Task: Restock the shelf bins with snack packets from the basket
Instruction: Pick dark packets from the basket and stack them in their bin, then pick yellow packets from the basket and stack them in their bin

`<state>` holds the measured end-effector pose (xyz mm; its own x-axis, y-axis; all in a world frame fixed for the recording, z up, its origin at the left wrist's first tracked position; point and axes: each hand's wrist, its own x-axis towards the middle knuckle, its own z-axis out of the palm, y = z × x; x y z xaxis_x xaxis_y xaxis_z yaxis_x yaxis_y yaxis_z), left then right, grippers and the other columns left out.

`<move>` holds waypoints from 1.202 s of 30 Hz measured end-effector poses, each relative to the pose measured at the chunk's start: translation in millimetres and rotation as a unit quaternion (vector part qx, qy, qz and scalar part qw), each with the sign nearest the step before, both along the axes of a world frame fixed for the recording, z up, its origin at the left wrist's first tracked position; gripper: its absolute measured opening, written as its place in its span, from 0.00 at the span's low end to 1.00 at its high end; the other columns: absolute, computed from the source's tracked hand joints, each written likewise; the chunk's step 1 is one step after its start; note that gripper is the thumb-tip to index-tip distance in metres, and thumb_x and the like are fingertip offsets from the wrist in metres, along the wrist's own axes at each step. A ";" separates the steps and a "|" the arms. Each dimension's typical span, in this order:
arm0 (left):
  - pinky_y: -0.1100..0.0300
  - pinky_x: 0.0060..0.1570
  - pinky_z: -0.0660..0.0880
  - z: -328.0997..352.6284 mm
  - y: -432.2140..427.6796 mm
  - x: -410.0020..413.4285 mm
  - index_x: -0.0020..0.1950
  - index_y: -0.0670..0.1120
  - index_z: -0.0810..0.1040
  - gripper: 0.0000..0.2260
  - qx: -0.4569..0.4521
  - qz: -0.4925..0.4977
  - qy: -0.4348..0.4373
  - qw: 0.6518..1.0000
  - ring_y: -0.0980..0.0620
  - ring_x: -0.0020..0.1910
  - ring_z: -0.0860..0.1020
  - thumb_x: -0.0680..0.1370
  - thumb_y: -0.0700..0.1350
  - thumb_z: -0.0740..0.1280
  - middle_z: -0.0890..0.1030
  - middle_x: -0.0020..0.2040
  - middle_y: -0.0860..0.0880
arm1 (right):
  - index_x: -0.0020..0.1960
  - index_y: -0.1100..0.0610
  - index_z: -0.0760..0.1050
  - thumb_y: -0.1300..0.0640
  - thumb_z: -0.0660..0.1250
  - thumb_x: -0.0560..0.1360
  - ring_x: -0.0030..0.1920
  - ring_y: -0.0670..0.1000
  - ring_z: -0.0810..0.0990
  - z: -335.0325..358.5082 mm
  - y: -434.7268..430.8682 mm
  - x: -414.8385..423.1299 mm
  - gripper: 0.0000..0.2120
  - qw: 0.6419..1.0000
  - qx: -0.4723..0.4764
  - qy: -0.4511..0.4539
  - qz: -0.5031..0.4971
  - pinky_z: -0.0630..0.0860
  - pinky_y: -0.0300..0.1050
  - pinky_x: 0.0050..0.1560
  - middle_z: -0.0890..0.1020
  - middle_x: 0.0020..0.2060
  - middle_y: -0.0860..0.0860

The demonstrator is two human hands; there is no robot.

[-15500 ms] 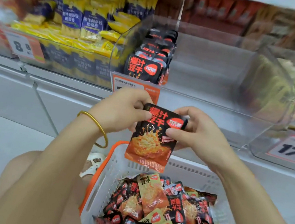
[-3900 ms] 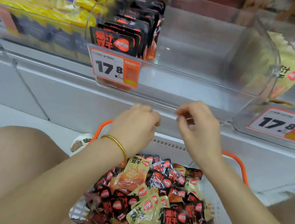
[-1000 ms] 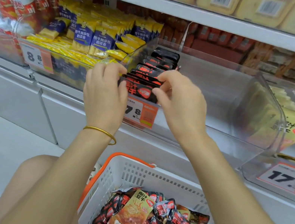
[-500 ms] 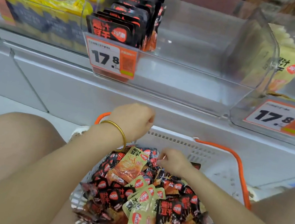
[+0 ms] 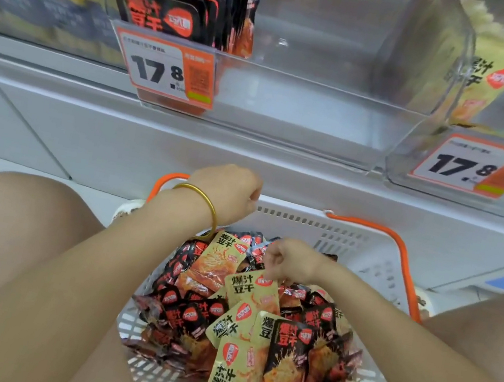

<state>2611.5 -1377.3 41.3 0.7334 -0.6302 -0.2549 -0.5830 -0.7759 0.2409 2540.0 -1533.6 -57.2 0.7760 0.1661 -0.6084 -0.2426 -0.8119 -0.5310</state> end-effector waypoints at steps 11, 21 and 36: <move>0.65 0.33 0.62 23.8 -23.1 -14.8 0.44 0.43 0.76 0.07 -0.119 -0.086 0.096 0.985 0.54 0.36 0.70 0.78 0.46 0.65 0.73 0.37 0.51 | 0.39 0.56 0.71 0.63 0.68 0.75 0.32 0.47 0.78 132.4 -36.7 -18.8 0.09 0.958 0.148 -0.189 -0.154 0.80 0.48 0.40 0.78 0.30 0.49; 0.66 0.42 0.72 102.5 -64.6 -35.7 0.48 0.55 0.72 0.08 -0.444 -0.061 0.036 0.893 0.62 0.40 0.75 0.76 0.42 0.68 0.77 0.43 0.56 | 0.46 0.55 0.76 0.70 0.67 0.73 0.33 0.42 0.81 205.8 -72.7 -60.7 0.10 0.890 0.241 -0.290 -0.256 0.78 0.37 0.33 0.83 0.33 0.46; 0.56 0.46 0.57 116.2 -138.9 -39.3 0.43 0.53 0.83 0.14 -0.294 -0.186 -0.269 0.898 0.47 0.51 0.68 0.71 0.41 0.59 0.77 0.47 0.53 | 0.44 0.50 0.75 0.66 0.69 0.68 0.48 0.53 0.82 252.4 -182.8 -36.2 0.12 0.721 0.169 -0.544 -0.394 0.79 0.55 0.52 0.83 0.43 0.50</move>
<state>2572.3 -1516.1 157.6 0.3605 -0.7666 0.5313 -0.9307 -0.3332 0.1508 2503.8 -1716.4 195.2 0.6983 -0.5919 0.4026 0.1509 -0.4281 -0.8910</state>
